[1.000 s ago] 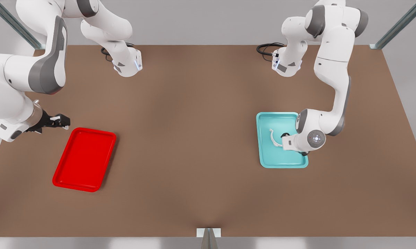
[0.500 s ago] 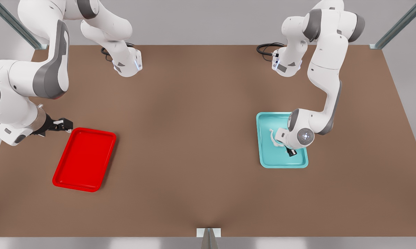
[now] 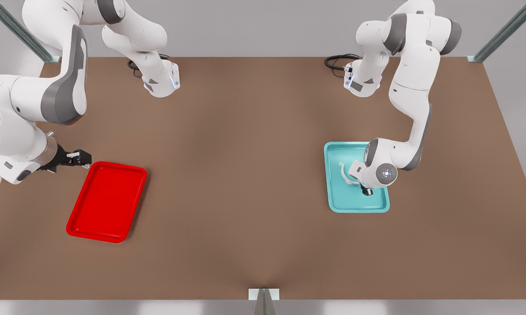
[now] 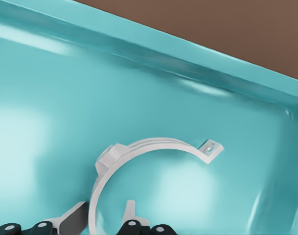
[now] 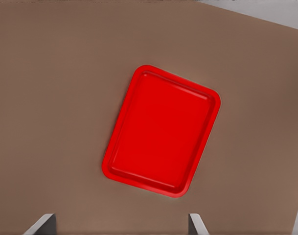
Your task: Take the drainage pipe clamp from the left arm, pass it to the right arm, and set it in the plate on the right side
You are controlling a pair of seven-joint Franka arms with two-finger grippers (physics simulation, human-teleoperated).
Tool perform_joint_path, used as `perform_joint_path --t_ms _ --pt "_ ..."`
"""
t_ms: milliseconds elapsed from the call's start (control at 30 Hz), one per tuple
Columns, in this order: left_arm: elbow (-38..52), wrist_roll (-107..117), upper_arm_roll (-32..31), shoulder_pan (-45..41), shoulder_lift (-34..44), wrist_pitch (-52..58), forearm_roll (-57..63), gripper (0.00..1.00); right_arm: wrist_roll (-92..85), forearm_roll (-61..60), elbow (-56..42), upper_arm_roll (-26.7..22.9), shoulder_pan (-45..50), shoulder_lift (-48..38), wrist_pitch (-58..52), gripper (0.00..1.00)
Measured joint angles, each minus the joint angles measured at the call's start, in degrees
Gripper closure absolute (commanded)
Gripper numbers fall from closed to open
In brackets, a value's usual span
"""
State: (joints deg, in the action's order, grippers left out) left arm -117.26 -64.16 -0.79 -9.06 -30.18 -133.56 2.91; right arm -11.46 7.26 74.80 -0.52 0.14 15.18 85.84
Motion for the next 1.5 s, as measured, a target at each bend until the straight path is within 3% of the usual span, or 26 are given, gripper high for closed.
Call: perform_joint_path --t_ms 100,200,267,300,467,667,767,833,1133,1367,1500 --pt "0.00 -0.43 0.00 -0.07 -0.01 0.47 0.00 0.48 0.07 -0.23 -0.33 0.08 0.25 -0.07 0.21 0.00" --pt "0.10 -0.76 0.01 0.04 0.05 1.45 -1.19 0.66 0.13 -0.36 -0.85 0.16 0.38 -0.09 0.33 0.00" --pt "0.14 -0.93 0.01 0.02 -0.02 2.08 -2.24 0.67 0.17 -0.37 -0.82 0.22 0.40 -0.09 0.37 0.00" --pt "0.15 -1.01 0.01 0.02 -0.09 2.30 -2.59 0.78 0.18 -0.37 -0.73 0.25 0.43 -0.09 0.34 0.00" --pt "0.31 -1.18 0.32 0.40 1.09 2.96 -3.37 0.79 0.27 -0.50 -0.57 0.44 0.57 -0.09 0.09 0.00" --pt "2.73 2.50 -1.49 0.36 8.99 5.05 -4.36 0.79 0.33 -0.54 -0.54 0.44 0.56 -0.04 -0.04 0.00" --pt "14.04 7.32 -4.88 -1.23 5.16 8.11 -4.97 0.79 0.36 -0.54 -0.64 0.44 1.05 -0.01 0.03 0.00" --pt "24.26 12.66 -5.95 -6.72 -0.22 10.87 -4.80 0.79 0.37 -0.54 -0.53 0.45 1.41 -0.01 0.01 0.00" --pt "55.88 41.83 -6.41 -23.83 -18.35 18.59 -4.57 0.79 0.20 -0.54 -0.48 0.74 2.22 0.15 -0.02 0.00" --pt "60.72 60.44 -7.78 -26.30 -21.67 21.09 -4.77 0.79 0.07 -7.93 -2.58 1.37 23.46 10.29 5.49 0.00" --pt "62.09 67.52 -8.79 -26.31 -22.62 21.79 -4.79 0.79 -0.07 -10.08 0.88 1.48 27.73 12.59 14.35 0.00"
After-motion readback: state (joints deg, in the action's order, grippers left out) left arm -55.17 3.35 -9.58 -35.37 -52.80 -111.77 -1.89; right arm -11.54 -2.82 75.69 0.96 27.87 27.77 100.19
